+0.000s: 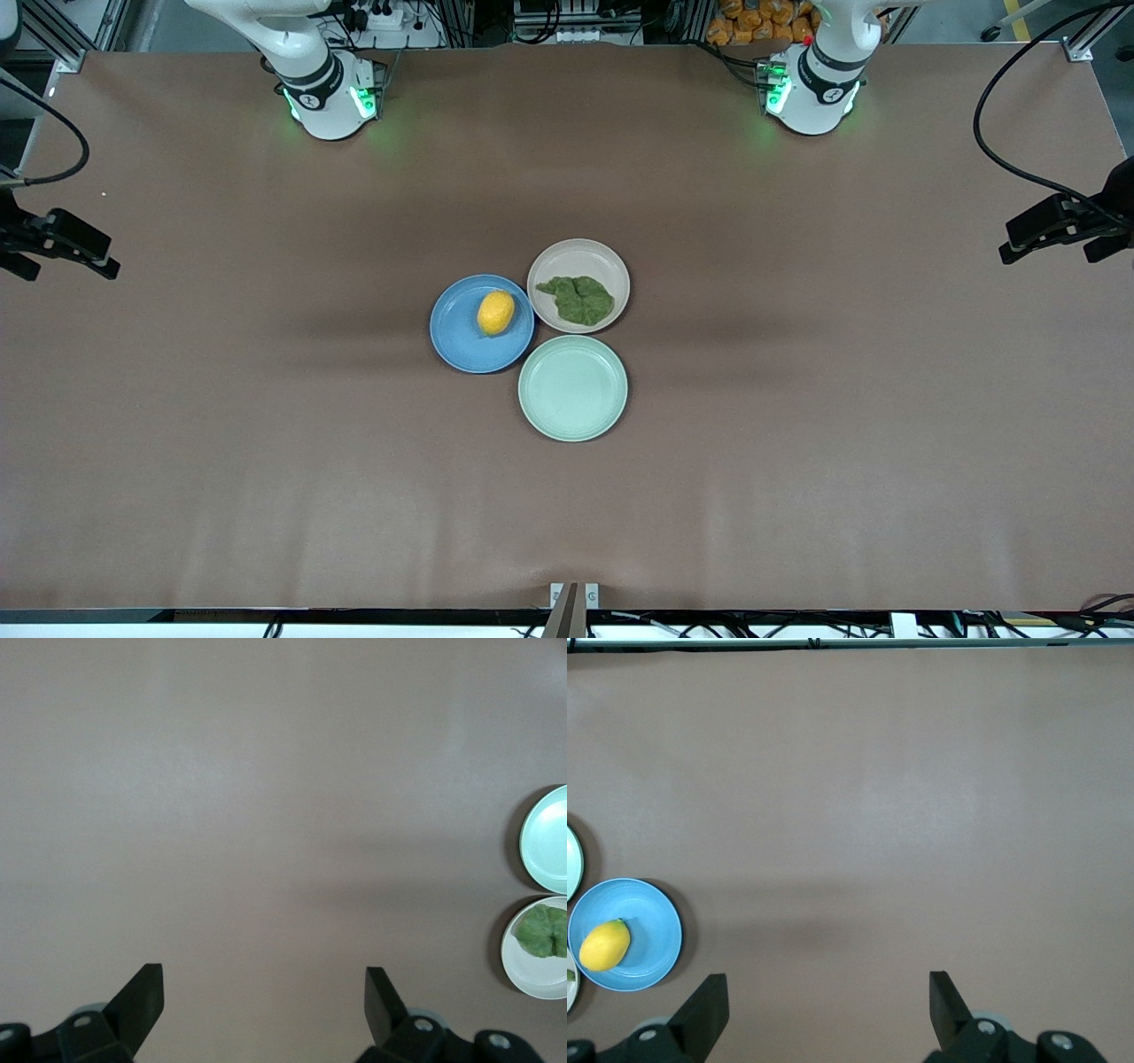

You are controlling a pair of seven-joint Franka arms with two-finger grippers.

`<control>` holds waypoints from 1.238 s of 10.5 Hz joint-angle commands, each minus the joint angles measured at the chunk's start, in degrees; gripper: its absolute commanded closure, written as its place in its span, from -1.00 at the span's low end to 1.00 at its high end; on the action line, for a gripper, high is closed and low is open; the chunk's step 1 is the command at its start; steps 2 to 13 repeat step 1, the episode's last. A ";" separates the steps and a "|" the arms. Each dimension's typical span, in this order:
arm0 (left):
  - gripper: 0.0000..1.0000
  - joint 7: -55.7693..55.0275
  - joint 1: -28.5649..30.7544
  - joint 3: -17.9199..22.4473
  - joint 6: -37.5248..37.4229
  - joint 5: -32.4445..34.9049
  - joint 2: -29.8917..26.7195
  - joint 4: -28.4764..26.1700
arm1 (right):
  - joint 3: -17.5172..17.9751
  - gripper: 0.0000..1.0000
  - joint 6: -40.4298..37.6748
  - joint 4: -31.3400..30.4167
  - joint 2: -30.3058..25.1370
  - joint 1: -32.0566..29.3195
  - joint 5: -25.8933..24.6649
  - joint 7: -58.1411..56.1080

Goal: Place lemon and lettuce in plates

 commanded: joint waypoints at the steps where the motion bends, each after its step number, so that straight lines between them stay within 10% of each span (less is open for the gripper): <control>1: -1.00 -0.93 0.30 -0.10 -0.31 -0.98 -0.12 0.10 | 0.45 -1.00 -0.44 -0.62 -1.04 -0.43 -0.24 0.07; 13: -1.00 -0.93 0.30 -0.10 -0.31 -0.98 -0.12 0.10 | 0.45 -1.00 -0.44 -0.62 -1.04 -0.43 -0.24 0.07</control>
